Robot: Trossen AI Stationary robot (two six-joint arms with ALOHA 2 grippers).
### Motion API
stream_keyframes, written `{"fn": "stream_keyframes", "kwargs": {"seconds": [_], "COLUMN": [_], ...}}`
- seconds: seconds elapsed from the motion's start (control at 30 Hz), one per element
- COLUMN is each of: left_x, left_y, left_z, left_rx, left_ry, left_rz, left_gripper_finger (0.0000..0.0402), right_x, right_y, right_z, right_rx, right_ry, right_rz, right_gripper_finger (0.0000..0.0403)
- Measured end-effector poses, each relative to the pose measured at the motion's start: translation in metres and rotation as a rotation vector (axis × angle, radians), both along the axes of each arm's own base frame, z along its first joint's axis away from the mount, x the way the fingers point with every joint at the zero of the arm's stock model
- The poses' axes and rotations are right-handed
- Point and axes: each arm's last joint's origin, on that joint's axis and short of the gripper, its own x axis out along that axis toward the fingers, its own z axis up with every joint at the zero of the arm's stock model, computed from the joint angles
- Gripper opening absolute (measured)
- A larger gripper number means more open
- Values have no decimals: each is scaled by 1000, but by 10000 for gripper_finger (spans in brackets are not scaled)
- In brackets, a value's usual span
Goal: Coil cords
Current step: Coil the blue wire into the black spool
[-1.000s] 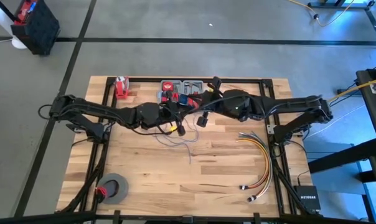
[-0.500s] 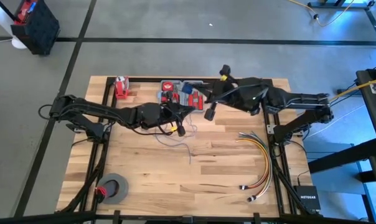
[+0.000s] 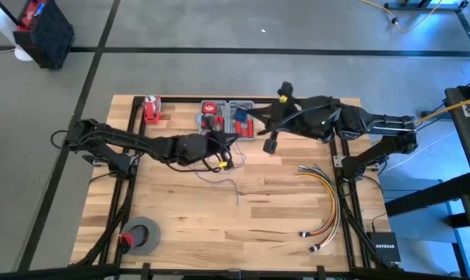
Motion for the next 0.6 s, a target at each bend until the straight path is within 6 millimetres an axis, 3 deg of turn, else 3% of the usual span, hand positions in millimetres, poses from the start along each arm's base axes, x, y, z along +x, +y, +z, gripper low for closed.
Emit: {"fn": "stream_keyframes", "kwargs": {"seconds": [0.17, 0.33, 0.6], "left_x": [-17, -39, -60], "left_y": [10, 19, 13], "left_z": [10, 28, 52], "left_rx": [67, 39, -118], "left_ry": [75, 49, -68], "left_rz": [113, 133, -100], "left_gripper_finger": [5, 5, 5], "right_x": [-2, -1, 10], "right_y": [5, 6, -3], "right_z": [-19, -51, -97], "right_rx": [-8, -40, -109], "right_ry": [162, 337, 439], "right_rz": [21, -33, -160], "right_gripper_finger": [5, 5, 5]}}
